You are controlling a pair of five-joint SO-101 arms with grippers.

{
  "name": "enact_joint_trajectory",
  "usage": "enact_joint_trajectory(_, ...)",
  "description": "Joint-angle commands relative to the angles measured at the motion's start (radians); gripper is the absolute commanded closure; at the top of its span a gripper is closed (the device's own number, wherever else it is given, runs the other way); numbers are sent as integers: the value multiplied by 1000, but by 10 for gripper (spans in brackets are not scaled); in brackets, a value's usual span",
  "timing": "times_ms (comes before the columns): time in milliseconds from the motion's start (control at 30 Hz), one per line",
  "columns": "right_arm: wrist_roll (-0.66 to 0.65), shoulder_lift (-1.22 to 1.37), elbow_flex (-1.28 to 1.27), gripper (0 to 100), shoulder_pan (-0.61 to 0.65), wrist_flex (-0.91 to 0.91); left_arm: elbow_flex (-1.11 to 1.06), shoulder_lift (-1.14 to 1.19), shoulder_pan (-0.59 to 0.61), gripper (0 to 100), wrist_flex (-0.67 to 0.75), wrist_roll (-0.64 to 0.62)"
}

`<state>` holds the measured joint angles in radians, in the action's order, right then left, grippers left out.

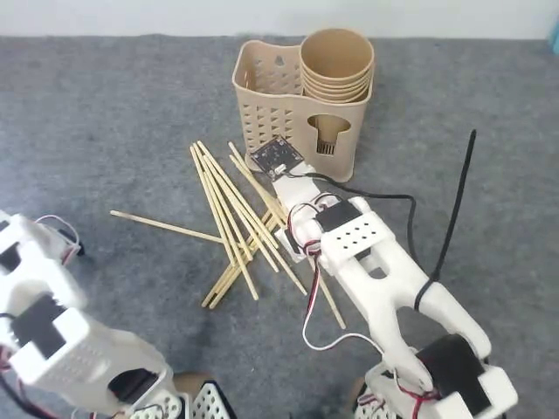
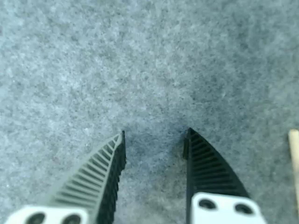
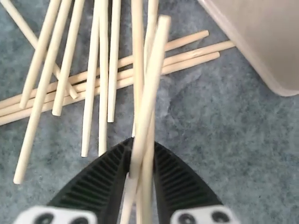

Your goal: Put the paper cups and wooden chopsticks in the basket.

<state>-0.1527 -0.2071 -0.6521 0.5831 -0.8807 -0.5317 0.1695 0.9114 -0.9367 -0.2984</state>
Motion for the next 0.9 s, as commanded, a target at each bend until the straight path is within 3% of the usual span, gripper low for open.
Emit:
enact_joint_trajectory(0, 11, -62, 6, 979, -16, 15, 18, 8, -8, 805, -8, 11)
enact_joint_trajectory(100, 11, -56, 5, 965, -16, 12, 18, 8, -6, 805, -8, 11)
enact_joint_trajectory(267, 12, 25, 14, 821, -15, 15, 16, 8, -5, 805, -8, 11)
enact_joint_trajectory(467, 9, 93, 48, 809, -15, 28, 16, 8, -5, 805, -8, 11)
enact_joint_trajectory(567, 6, 107, 51, 846, -15, 42, 16, 8, -5, 805, -8, 11)
enact_joint_trajectory(700, 9, 105, 52, 987, -18, 50, 16, 8, -5, 805, -8, 11)
enact_joint_trajectory(867, 6, 102, 52, 989, -18, 48, 16, 8, -5, 805, -8, 11)
